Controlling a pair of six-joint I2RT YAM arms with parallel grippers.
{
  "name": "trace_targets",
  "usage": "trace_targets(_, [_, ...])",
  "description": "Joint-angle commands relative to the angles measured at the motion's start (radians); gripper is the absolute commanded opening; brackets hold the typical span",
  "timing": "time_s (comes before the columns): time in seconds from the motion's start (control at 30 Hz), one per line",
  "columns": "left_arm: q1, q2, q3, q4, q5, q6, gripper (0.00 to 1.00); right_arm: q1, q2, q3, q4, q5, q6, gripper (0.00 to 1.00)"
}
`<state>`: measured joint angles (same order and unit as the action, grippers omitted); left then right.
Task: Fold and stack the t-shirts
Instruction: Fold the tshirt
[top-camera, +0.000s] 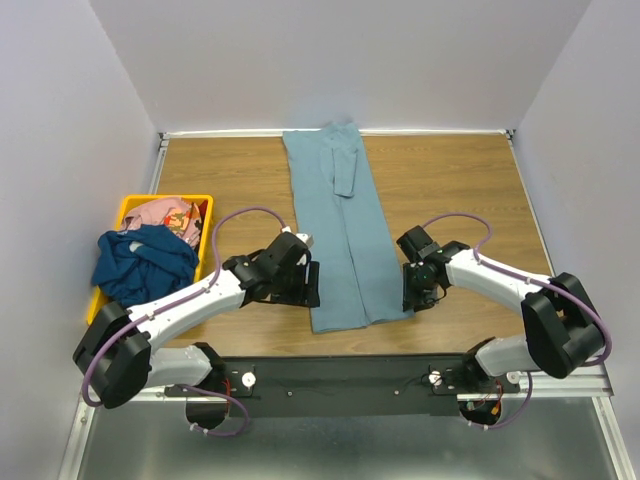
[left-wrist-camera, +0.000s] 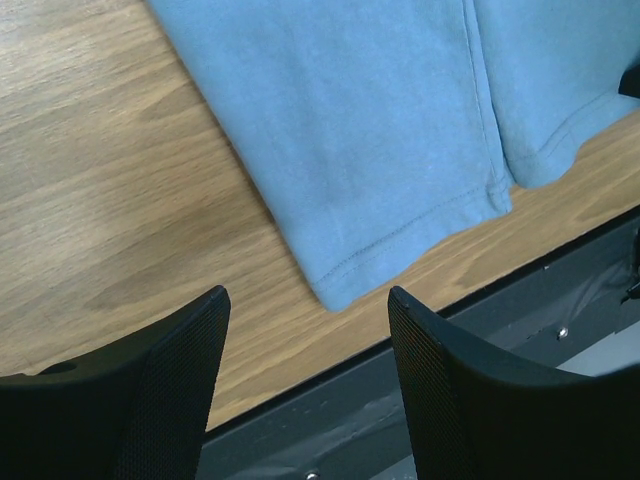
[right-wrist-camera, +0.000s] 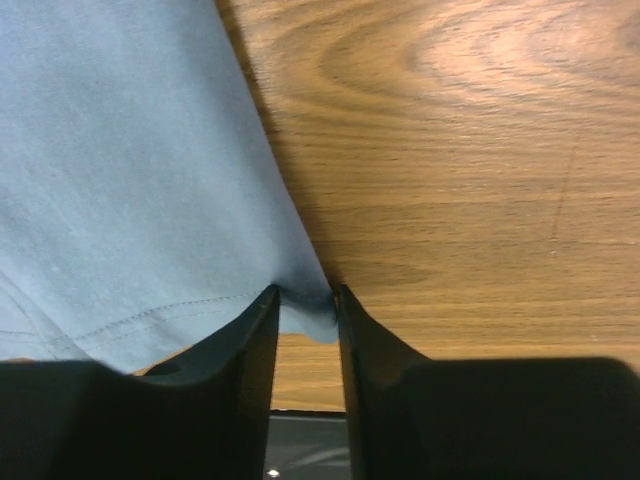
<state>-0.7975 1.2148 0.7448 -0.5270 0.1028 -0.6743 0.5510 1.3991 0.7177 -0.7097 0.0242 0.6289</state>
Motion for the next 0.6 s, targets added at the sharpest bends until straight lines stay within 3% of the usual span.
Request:
trace_targets(0.0, [-0.017, 0.003, -0.009, -0.033, 0.021, -0.004, 0.72, 0.007, 0.017, -0.012, -0.034, 0.002, 0.005, 0.34])
trace_targets(0.13, [-0.032, 0.003, -0.009, -0.048, 0.025, -0.014, 0.72, 0.021, 0.023, -0.023, -0.031, -0.020, 0.008, 0.24])
trace_targets(0.23, [-0.051, 0.009, -0.005, -0.059, 0.026, -0.027, 0.72, 0.033, 0.015, -0.029, -0.025, -0.056, 0.017, 0.04])
trace_targets(0.37, [-0.072, 0.025, -0.008, -0.085, 0.017, -0.044, 0.72, 0.066, -0.017, -0.015, -0.022, -0.076, 0.041, 0.01])
trace_targets(0.57, [-0.104, 0.055, -0.009, -0.117, 0.008, -0.088, 0.60, 0.110, -0.028, 0.025, -0.019, -0.070, 0.063, 0.01])
